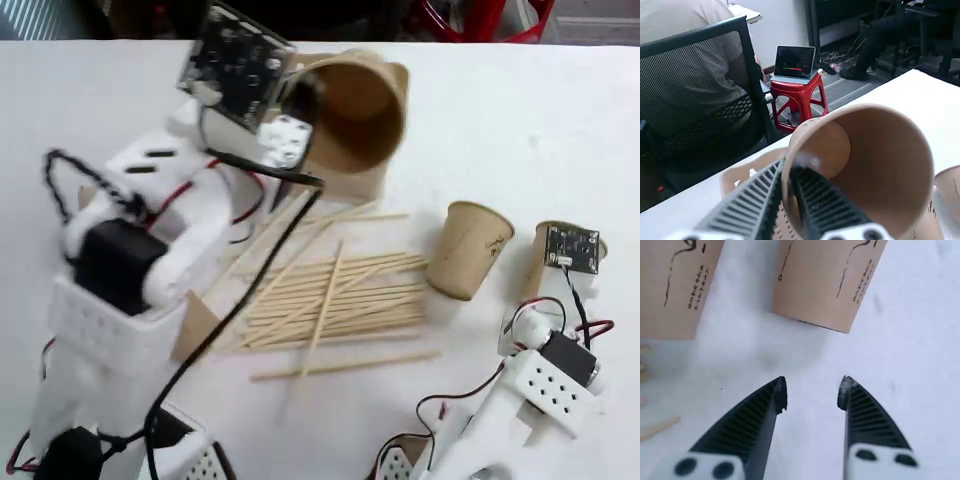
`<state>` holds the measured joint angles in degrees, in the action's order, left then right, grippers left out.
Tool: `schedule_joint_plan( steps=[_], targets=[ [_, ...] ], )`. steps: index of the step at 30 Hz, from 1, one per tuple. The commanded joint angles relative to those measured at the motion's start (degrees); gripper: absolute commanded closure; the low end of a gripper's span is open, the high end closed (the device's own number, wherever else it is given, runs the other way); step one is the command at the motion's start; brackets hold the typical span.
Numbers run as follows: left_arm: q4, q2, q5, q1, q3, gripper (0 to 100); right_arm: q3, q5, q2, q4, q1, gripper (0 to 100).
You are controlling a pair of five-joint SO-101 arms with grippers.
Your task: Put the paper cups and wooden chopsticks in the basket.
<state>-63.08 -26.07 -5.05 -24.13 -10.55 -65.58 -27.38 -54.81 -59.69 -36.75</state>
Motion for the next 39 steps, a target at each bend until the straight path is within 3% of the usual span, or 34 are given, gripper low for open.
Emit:
schedule_joint_plan(
  steps=[1,11,19,22,25,30,39],
  targets=[
    [5.36,4.62,6.86,0.13,-0.7,98,0.26,-0.35,-1.1,0.84,0.48,81.9],
    [0.0,27.56,8.79,1.45,-19.87,98,0.26,-0.62,-1.1,0.84,0.48,81.9],
    [-7.47,38.37,17.32,5.58,-33.41,98,0.26,-0.62,-1.1,0.84,0.22,81.9],
    [-8.79,41.54,17.32,6.11,-35.69,98,0.26,-0.62,-1.1,0.84,0.4,81.9],
    [-10.29,43.56,16.44,5.76,-37.19,95,0.26,-0.62,-1.1,0.84,0.48,81.9],
    [-11.69,44.0,16.44,5.67,-40.53,84,0.26,-0.62,-1.1,0.84,0.48,81.9],
    [-12.13,44.35,16.26,6.2,-43.34,84,0.26,-0.62,-1.1,0.75,0.48,81.9]
  ],
)
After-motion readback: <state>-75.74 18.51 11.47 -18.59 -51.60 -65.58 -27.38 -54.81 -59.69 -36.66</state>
